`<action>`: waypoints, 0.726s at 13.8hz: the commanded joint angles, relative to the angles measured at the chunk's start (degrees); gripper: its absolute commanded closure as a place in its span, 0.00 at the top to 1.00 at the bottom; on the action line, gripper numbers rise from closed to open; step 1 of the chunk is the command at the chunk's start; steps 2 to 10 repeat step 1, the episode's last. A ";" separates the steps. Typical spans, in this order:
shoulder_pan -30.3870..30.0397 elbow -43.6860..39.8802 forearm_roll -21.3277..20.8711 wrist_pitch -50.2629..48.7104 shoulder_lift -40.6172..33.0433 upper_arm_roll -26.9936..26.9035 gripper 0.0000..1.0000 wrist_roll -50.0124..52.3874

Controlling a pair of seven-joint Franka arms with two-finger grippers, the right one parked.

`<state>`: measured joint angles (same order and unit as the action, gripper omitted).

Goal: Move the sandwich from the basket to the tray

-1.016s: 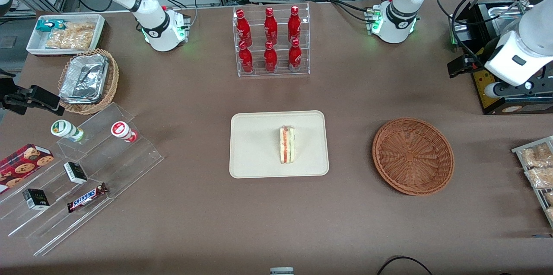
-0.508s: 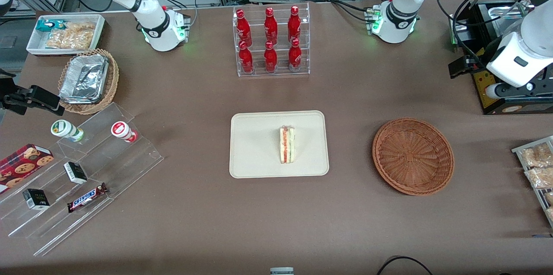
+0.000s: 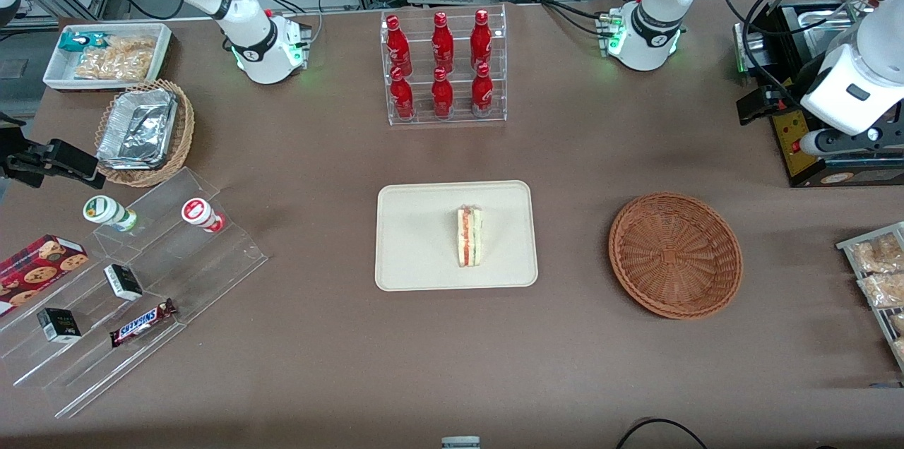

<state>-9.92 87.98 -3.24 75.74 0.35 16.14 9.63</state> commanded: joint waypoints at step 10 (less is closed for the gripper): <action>-0.36 1.84 -0.71 1.16 -1.85 0.39 1.00 0.04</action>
